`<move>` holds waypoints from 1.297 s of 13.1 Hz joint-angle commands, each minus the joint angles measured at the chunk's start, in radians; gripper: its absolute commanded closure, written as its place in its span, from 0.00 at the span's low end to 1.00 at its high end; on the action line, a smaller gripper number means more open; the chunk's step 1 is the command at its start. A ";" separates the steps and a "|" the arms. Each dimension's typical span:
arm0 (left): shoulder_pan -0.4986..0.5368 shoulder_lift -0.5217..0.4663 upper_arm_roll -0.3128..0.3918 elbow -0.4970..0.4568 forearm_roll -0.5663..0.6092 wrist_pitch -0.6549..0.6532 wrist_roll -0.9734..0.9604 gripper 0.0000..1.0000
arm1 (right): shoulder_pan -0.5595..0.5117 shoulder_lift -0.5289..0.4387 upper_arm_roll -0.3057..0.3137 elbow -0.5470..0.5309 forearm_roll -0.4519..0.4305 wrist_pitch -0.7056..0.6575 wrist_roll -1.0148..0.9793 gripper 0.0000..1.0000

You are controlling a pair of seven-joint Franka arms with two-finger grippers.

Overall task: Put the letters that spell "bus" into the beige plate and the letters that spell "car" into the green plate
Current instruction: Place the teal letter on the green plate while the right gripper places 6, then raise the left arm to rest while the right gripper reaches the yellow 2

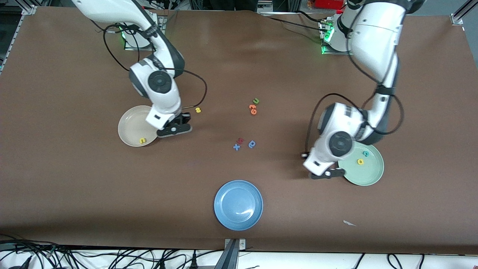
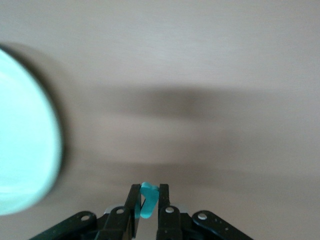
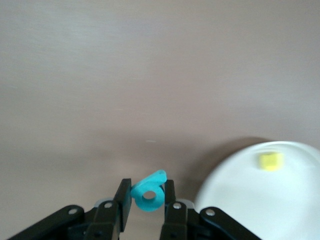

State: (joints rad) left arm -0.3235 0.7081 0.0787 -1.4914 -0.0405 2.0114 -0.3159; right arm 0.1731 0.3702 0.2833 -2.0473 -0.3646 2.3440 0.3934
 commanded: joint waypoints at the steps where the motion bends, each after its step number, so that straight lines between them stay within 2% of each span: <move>1: 0.089 -0.036 -0.014 -0.015 0.069 -0.053 0.222 0.95 | -0.128 -0.057 0.008 -0.083 0.000 0.000 -0.172 0.71; 4: 0.173 -0.021 -0.017 -0.021 0.188 -0.043 0.380 0.94 | -0.161 -0.057 0.008 -0.086 0.001 0.000 -0.208 0.65; 5: 0.184 -0.010 -0.016 -0.018 0.194 -0.040 0.435 0.92 | -0.162 -0.056 0.008 -0.091 0.003 0.000 -0.206 0.59; 6: 0.195 0.004 -0.016 -0.018 0.194 -0.039 0.487 0.82 | -0.162 -0.054 0.008 -0.093 0.004 0.000 -0.206 0.46; 7: 0.204 0.011 -0.017 -0.015 0.194 -0.037 0.535 0.24 | -0.164 -0.054 0.008 -0.093 0.006 0.000 -0.202 0.42; 8: 0.214 0.010 -0.017 -0.010 0.171 -0.037 0.555 0.00 | -0.164 -0.053 0.008 -0.094 0.006 0.000 -0.199 0.34; 10: 0.219 -0.002 -0.014 -0.001 0.096 -0.039 0.540 0.00 | -0.162 -0.053 0.010 -0.099 0.010 -0.002 -0.194 0.30; 12: 0.274 -0.015 -0.020 0.054 0.000 -0.046 0.541 0.00 | -0.161 -0.048 0.019 -0.100 0.030 0.000 -0.122 0.30; 14: 0.294 -0.054 -0.014 0.056 -0.105 -0.059 0.537 0.00 | -0.156 -0.028 0.077 -0.103 0.033 0.015 0.005 0.30; 17: 0.308 -0.108 -0.010 0.059 -0.101 -0.114 0.468 0.00 | -0.121 0.005 0.119 -0.137 0.033 0.119 0.186 0.29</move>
State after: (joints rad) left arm -0.0201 0.6476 0.0752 -1.4247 -0.1239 1.9331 0.1916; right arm 0.0321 0.3602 0.3858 -2.1531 -0.3424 2.3930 0.4840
